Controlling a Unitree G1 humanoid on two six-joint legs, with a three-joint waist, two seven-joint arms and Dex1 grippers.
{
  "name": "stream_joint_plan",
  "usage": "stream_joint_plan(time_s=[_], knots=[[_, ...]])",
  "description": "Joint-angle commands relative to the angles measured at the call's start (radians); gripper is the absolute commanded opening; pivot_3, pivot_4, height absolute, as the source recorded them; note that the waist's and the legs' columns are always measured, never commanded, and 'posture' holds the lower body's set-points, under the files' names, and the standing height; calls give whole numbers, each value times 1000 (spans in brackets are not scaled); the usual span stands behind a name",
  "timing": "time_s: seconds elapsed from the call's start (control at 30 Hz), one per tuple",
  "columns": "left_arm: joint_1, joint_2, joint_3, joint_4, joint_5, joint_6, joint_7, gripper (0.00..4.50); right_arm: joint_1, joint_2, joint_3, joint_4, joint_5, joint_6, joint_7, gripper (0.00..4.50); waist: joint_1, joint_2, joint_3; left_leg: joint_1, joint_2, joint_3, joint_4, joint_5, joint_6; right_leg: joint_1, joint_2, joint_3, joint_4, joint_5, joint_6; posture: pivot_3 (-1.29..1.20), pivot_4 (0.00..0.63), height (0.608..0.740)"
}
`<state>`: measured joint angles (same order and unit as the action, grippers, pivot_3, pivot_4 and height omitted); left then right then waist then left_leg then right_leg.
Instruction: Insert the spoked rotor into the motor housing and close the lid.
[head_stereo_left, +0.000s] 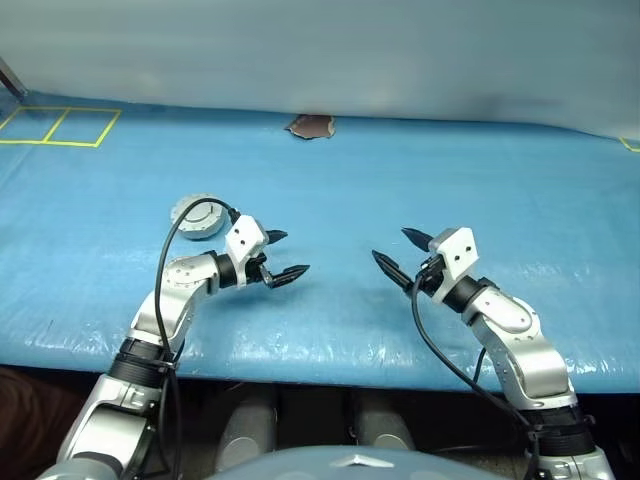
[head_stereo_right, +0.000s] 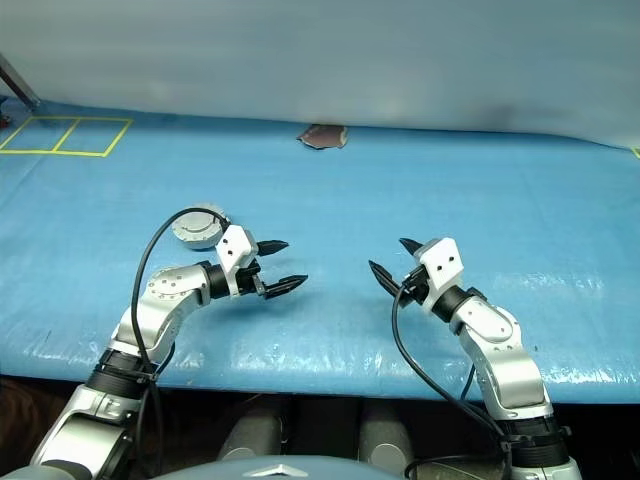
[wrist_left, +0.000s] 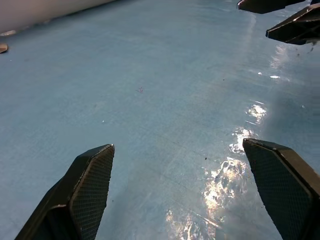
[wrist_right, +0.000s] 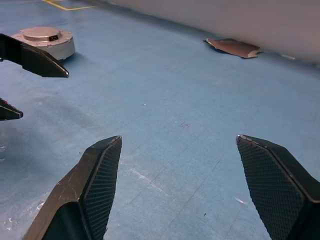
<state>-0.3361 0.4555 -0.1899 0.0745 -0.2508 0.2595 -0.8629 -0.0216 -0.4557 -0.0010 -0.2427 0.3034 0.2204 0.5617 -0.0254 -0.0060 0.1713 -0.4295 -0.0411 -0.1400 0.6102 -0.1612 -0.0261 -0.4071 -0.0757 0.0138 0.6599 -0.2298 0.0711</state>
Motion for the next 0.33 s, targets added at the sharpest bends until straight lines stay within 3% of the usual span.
stream_joint_plan(time_s=[0.03, 0.33], knots=[[-10, 5, 9, -26, 7, -7, -10, 4471, -2, 9, -12, -13, 3, -22, 9, 3867, 0, 0, 0, 0, 0, 0, 0, 0, 0, 0, 0, 0, 0, 0, 0, 0, 150, 740], [-13, -4, 13, -25, 15, -15, -16, 4471, 7, 24, -14, -21, -17, -28, 2, 3867, 1, 0, 0, 0, 0, 0, 0, 0, 0, 0, 0, 0, 0, 0, 0, 0, 150, 740]])
